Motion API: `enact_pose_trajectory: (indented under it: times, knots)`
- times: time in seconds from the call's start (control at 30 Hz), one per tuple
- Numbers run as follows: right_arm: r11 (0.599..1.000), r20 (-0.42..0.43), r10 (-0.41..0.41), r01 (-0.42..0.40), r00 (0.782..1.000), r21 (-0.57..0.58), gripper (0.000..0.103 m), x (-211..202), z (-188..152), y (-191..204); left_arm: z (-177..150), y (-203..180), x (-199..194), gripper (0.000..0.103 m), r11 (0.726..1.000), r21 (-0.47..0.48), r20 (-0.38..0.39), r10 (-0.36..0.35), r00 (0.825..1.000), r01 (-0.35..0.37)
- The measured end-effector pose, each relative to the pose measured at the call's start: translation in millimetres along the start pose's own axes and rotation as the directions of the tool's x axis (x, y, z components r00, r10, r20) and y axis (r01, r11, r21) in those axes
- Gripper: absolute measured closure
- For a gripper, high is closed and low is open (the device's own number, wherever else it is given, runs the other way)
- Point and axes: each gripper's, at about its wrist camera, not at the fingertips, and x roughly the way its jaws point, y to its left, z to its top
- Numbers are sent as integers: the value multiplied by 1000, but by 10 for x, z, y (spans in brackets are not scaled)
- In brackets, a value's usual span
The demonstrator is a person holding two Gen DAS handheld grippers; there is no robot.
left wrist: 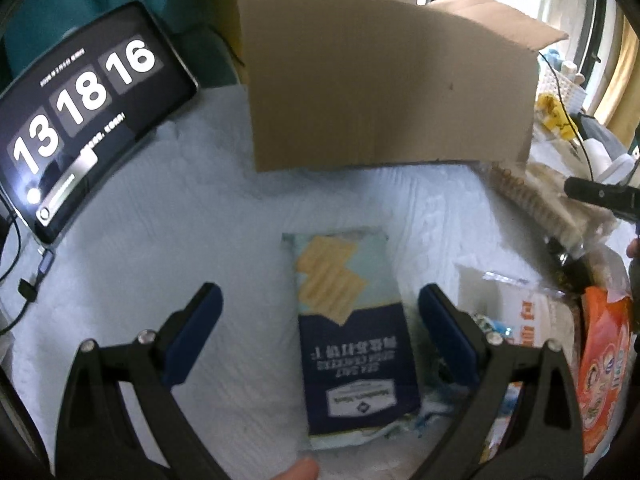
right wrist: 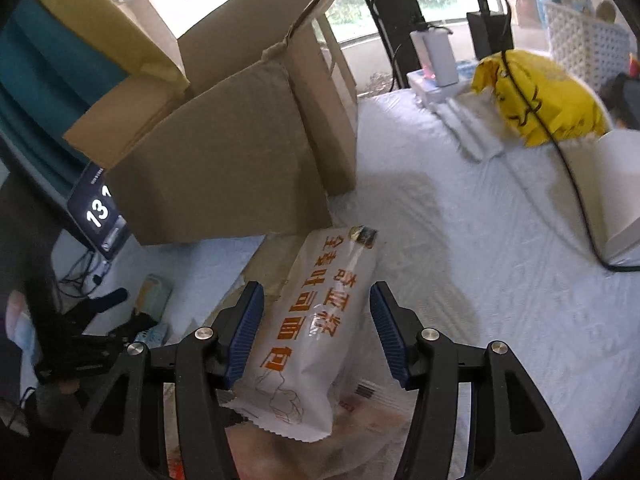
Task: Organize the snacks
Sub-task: 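Grasp the blue cracker box with left while right grasps the white bread bag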
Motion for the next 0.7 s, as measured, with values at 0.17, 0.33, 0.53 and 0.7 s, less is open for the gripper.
enact_pose_trajectory:
  times: [0.17, 0.33, 0.53, 0.7]
  knots:
    - [999, -15, 32, -32, 999, 8, 45, 45, -3, -20, 20, 49, 120, 4, 1000, -6, -25, -13, 1000, 12]
    - [996, -29, 86, -85, 996, 37, 49, 65, -24, -51, 16, 51, 101, 13, 1000, 4, -16, -30, 999, 30]
    - [991, -9, 131, -131, 991, 34, 71, -32, -33, 12, 21, -27, -8, 49, 998, 15, -7, -63, 998, 63]
    - [993, 27, 114, -115, 993, 29, 77, -235, -76, 69, -29, -107, -107, 49, 997, 38, 2, -72, 997, 72]
